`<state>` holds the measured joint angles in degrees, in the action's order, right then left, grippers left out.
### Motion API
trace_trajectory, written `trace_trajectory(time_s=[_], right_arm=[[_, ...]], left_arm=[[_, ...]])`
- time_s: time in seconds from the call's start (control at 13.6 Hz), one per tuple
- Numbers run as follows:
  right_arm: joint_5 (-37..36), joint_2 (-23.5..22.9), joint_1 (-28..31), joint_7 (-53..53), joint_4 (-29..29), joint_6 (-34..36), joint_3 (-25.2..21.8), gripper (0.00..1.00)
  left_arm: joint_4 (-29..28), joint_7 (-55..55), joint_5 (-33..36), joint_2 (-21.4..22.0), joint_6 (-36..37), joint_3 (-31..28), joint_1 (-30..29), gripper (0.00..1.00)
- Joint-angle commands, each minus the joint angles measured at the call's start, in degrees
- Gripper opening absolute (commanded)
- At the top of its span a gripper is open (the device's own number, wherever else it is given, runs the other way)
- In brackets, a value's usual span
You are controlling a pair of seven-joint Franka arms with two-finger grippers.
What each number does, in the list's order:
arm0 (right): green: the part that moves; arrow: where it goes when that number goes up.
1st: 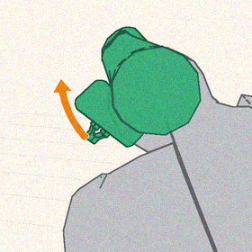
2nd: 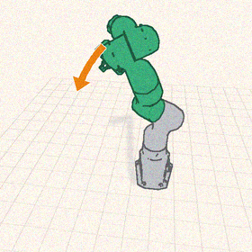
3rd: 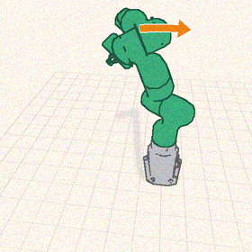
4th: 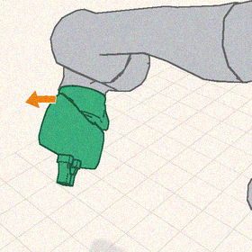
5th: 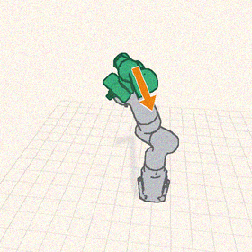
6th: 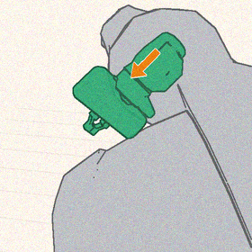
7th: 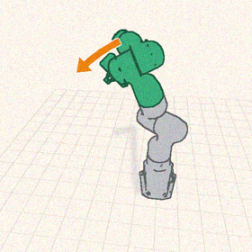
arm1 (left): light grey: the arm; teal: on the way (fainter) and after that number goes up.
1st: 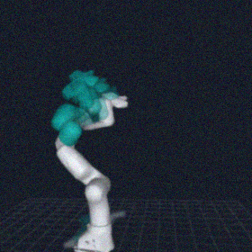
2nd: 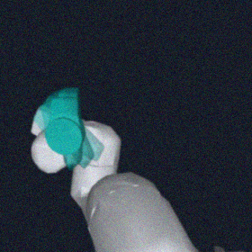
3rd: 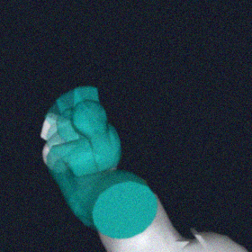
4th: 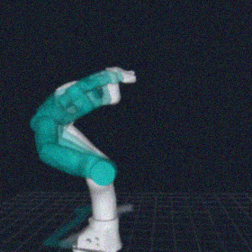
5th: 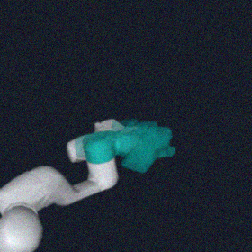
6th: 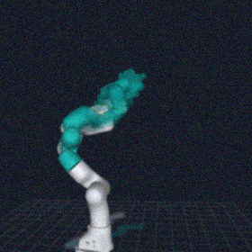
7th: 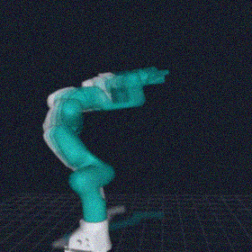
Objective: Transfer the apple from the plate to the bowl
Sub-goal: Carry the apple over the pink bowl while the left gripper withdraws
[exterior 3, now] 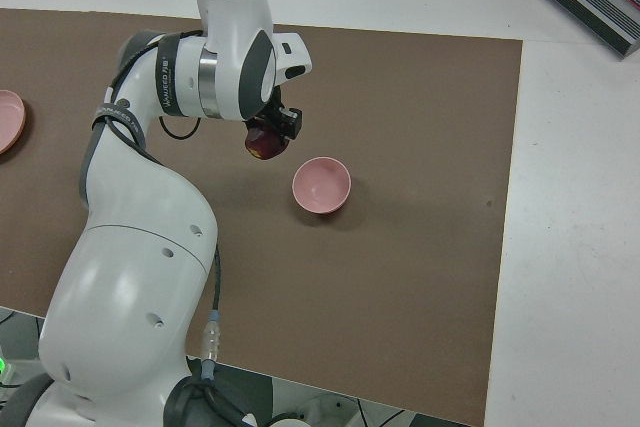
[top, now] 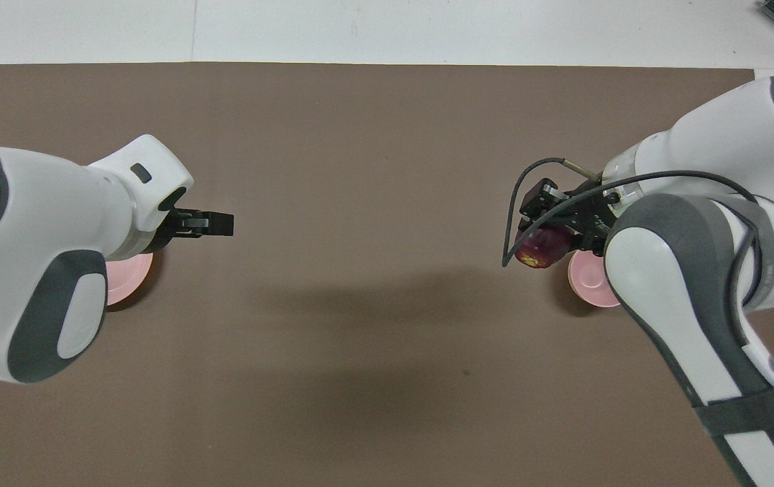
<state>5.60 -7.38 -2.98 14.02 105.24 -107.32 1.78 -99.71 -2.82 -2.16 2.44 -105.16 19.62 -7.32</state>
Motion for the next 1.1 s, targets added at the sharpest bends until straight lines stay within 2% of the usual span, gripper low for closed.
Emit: trace_trajectory(time_s=[0.0,0.22,0.44,0.59,0.66,0.73,0.88,1.03], right_arm=[[-3.66,3.33,2.97,-7.06,8.2,-5.77,0.68,0.0],[-6.64,8.33,3.86,-10.69,18.4,-12.46,0.6,0.0],[-7.0,6.52,4.91,-10.77,22.37,-20.8,0.68,0.0],[-7.0,5.19,4.74,-10.68,22.56,-21.61,0.68,0.0],[-7.0,4.84,4.82,-10.77,22.56,-21.88,0.68,0.38],[-7.0,4.75,4.74,-10.6,22.29,-21.53,0.68,0.99],[-7.0,4.74,4.47,-10.51,20.28,-20.39,0.68,1.0],[-7.0,4.83,4.39,-10.68,15.64,-15.14,0.77,1.0]], left_arm=[[5.65,4.91,1.2,-0.51,7.14,-1.33,-0.85,1.0],[5.84,6.95,1.2,0.1,8.3,-2.13,-0.68,1.0],[5.84,6.87,1.2,0.37,9.96,-2.05,-0.68,1.0],[5.93,6.95,1.2,0.54,11.81,-2.13,-0.5,1.0],[5.93,6.95,1.2,0.98,11.99,-2.22,0.02,1.0],[5.93,6.95,1.2,0.99,12.25,-2.48,0.38,1.0],[6.8,7.04,1.28,0.99,13.66,-8.95,5.97,1.0],[8.38,7.13,1.2,0.99,14.89,-14.15,10.73,1.0]])
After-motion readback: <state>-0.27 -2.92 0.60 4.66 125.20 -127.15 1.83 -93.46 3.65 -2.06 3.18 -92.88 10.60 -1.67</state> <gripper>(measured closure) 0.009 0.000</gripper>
